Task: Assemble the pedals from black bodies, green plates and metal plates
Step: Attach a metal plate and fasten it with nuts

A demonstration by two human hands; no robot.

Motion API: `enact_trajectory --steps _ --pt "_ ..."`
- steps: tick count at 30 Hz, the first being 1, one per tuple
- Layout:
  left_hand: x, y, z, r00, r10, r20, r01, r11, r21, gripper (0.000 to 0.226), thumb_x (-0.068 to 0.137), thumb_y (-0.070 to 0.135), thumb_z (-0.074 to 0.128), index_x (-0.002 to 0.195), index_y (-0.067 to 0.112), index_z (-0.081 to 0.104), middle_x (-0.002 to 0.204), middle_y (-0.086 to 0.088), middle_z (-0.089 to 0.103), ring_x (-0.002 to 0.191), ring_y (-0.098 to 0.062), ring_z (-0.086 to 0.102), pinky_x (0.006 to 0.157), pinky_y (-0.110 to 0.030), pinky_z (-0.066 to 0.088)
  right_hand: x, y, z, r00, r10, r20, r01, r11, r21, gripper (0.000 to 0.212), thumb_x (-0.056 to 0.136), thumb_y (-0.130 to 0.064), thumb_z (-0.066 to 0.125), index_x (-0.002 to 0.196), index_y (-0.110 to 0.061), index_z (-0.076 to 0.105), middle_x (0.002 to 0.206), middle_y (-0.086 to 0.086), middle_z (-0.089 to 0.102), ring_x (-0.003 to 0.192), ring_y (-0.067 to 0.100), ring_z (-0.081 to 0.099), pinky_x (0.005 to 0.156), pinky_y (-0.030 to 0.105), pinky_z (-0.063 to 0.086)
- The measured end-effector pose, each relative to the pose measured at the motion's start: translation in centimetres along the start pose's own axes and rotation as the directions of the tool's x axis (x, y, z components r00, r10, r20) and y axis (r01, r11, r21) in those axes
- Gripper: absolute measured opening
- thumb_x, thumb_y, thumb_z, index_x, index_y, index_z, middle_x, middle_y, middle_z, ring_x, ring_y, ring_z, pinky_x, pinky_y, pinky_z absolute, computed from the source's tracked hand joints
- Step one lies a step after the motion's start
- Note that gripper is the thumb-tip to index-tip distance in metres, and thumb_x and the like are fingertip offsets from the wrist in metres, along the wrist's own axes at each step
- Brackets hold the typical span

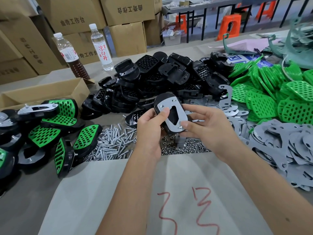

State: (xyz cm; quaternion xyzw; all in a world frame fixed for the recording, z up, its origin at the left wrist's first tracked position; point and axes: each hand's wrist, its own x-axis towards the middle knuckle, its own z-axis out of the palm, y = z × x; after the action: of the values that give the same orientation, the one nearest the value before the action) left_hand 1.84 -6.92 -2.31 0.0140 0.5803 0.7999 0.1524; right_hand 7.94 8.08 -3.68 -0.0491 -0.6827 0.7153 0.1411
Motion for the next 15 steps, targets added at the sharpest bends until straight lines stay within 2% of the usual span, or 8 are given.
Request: enact_trajectory --steps 4,8,11,15 --pt "-0.1 0.2 0.1 1.000 -0.001 -0.015 0.001 1.000 -0.015 0.012 0.100 0.012 0.066 0.107 0.009 0.075 0.104 -0.014 0.080 0.090 -0.029 0.076 0.082 -0.048 0.064 -0.1 0.0 0.2 1.000 0.005 -0.022 -0.006 0.999 -0.046 0.047 0.090 0.002 0.077 0.131 -0.022 0.070 0.100 0.010 0.078 0.089 0.028 0.079 0.080 0.041 0.065" --pt "-0.4 0.4 0.4 0.999 0.014 -0.037 -0.013 1.000 0.015 0.016 0.101 0.011 0.063 0.112 0.006 0.073 0.112 -0.018 0.078 0.098 -0.032 0.073 0.096 -0.054 0.058 -0.2 -0.1 0.4 1.000 0.017 -0.008 -0.017 0.999 -0.028 0.042 0.093 0.005 0.072 0.130 -0.014 0.066 0.097 0.011 0.079 0.090 0.028 0.079 0.078 0.039 0.065" --pt "-0.6 0.6 0.7 0.999 0.044 -0.020 -0.043 0.998 0.041 0.017 0.102 0.011 0.061 0.115 0.007 0.071 0.116 -0.018 0.076 0.100 -0.031 0.072 0.095 -0.052 0.058 -0.3 -0.3 0.5 1.000 0.022 -0.015 -0.022 1.000 -0.016 0.039 0.094 0.007 0.069 0.128 -0.011 0.063 0.098 0.012 0.079 0.091 0.029 0.078 0.075 0.038 0.065" --pt "-0.5 0.9 0.4 0.996 0.059 -0.062 -0.058 0.998 0.014 0.016 0.102 0.013 0.062 0.114 0.008 0.072 0.113 -0.018 0.077 0.097 -0.032 0.072 0.085 -0.049 0.059 -0.5 -0.7 1.2 0.999 0.007 -0.035 -0.005 0.999 0.052 0.036 0.101 -0.003 0.064 0.134 -0.013 0.056 0.095 0.014 0.077 0.085 0.027 0.078 0.072 0.036 0.065"
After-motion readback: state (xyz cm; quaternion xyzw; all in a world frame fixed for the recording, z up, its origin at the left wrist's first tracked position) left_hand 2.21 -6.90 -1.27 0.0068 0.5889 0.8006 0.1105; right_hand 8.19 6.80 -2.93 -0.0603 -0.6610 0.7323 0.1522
